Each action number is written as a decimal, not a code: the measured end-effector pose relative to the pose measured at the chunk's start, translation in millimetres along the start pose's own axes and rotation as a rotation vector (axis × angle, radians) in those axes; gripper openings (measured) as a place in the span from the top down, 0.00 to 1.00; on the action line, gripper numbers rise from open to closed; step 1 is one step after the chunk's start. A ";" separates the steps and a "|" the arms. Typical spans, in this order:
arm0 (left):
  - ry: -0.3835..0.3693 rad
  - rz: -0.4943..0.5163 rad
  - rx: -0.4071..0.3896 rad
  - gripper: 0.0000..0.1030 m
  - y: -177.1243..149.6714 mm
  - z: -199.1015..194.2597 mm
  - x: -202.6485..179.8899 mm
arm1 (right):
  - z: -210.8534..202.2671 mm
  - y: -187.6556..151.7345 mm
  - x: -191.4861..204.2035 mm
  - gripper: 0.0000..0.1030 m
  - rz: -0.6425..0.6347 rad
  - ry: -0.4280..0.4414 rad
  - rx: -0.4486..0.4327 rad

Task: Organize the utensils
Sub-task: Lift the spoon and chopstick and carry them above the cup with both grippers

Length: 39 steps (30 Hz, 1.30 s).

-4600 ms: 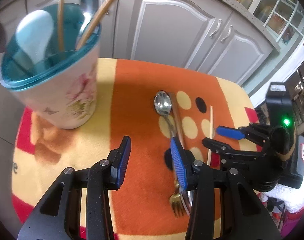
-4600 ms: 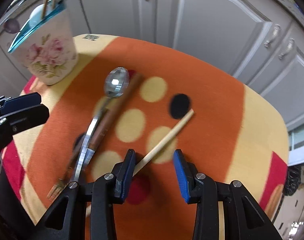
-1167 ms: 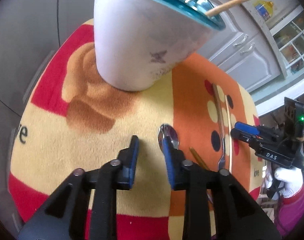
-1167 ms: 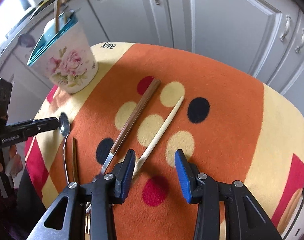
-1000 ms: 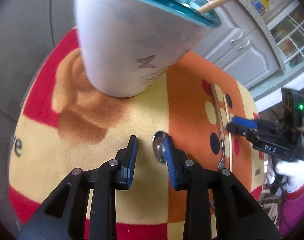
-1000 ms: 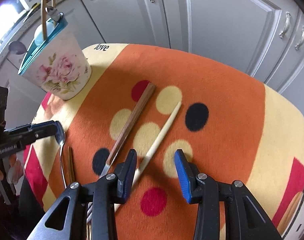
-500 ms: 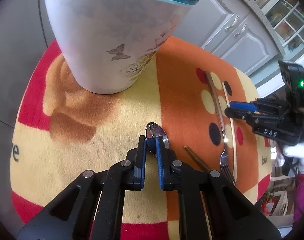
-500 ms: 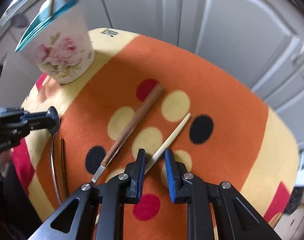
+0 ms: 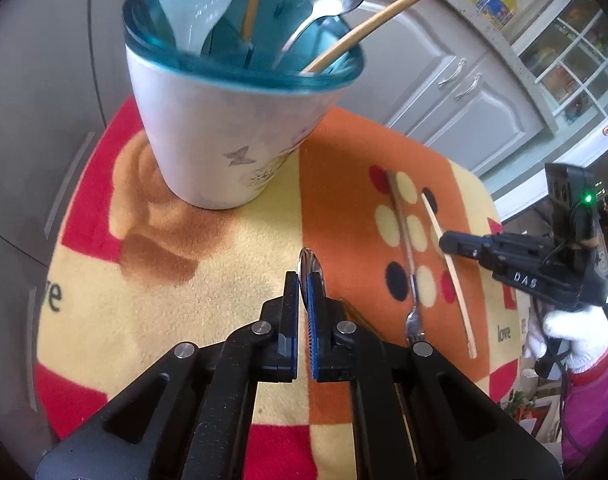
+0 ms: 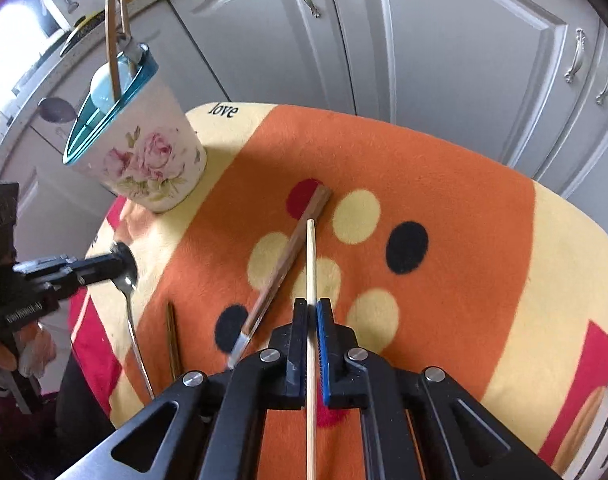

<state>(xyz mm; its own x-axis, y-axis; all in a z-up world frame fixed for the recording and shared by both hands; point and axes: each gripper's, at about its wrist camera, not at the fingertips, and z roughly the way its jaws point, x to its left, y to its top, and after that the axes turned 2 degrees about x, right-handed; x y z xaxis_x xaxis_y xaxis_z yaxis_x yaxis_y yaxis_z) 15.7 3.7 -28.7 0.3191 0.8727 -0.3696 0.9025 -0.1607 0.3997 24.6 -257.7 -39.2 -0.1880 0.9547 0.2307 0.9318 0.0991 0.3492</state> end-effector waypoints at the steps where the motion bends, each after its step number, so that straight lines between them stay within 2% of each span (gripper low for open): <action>1: -0.002 0.000 -0.004 0.98 0.0 -3.0 -1.4 | -3.0 -1.8 2.1 0.96 -0.009 0.001 -0.003; 4: -0.016 0.006 -0.032 0.99 0.2 -19.4 -8.4 | -10.6 -1.6 10.9 0.96 -0.010 0.029 -0.040; 11: -0.012 0.042 -0.104 1.00 0.3 -57.9 -22.5 | -56.4 -18.7 19.2 0.96 -0.007 0.111 -0.152; 22: -0.004 0.076 -0.197 1.00 -3.2 -109.8 -35.8 | -98.5 -36.1 39.6 0.97 -0.058 0.123 -0.239; 39: 0.059 0.071 -0.359 0.99 25.1 -182.7 -29.6 | -136.0 -14.4 72.1 0.97 -0.165 0.107 -0.314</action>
<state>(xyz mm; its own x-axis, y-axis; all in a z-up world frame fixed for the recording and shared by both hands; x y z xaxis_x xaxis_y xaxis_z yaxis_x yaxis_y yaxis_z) -23.9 58.1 145.6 0.3501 0.8921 -0.2855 0.7167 -0.0588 0.6949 -44.6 -228.5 95.9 -0.3752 0.8964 0.2361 0.7487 0.1429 0.6474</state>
